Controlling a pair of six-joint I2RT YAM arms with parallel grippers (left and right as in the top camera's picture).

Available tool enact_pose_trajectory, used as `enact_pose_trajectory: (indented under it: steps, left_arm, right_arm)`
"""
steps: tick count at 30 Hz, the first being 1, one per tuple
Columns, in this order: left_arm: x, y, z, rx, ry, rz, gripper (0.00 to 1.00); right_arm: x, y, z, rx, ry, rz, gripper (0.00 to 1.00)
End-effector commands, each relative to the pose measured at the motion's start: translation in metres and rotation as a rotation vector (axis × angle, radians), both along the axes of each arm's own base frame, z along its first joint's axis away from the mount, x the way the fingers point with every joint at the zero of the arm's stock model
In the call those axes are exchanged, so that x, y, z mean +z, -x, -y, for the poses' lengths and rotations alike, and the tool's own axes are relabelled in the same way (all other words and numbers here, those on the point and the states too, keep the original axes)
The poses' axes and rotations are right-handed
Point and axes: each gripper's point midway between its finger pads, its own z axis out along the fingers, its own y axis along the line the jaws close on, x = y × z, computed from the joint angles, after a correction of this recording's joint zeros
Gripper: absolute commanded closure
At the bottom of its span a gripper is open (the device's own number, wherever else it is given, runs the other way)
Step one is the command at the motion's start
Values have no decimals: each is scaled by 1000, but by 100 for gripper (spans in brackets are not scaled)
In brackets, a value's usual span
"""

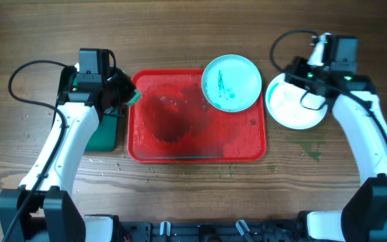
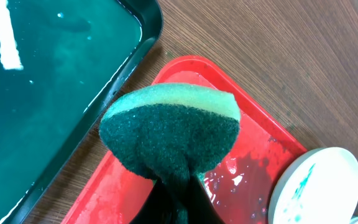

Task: Clean dirty plates on tray and stack at the side
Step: 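Grasp the last plate with the right gripper and pull it to tray center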

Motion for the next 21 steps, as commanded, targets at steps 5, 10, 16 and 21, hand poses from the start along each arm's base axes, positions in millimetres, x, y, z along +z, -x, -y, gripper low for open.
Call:
enact_pose_trajectory:
  steps: [5,10,16,21]
  left_arm:
    - [-12,3,6,-1,-99,-25,96]
    - [-36,7,16,-31,-108,-93,96]
    - [-52,9,19,-43,-114,-138,96]
    - [-52,9,20,-26,-105,-138,96]
  right_arm:
    - [-75,30,-76,127,22,-262,62]
    - [-108,43,-75,116,34,-376,69]
    - [-125,48,-76,218,74,-405,81]
    - [-127,50,-87,365,76,-384,92]
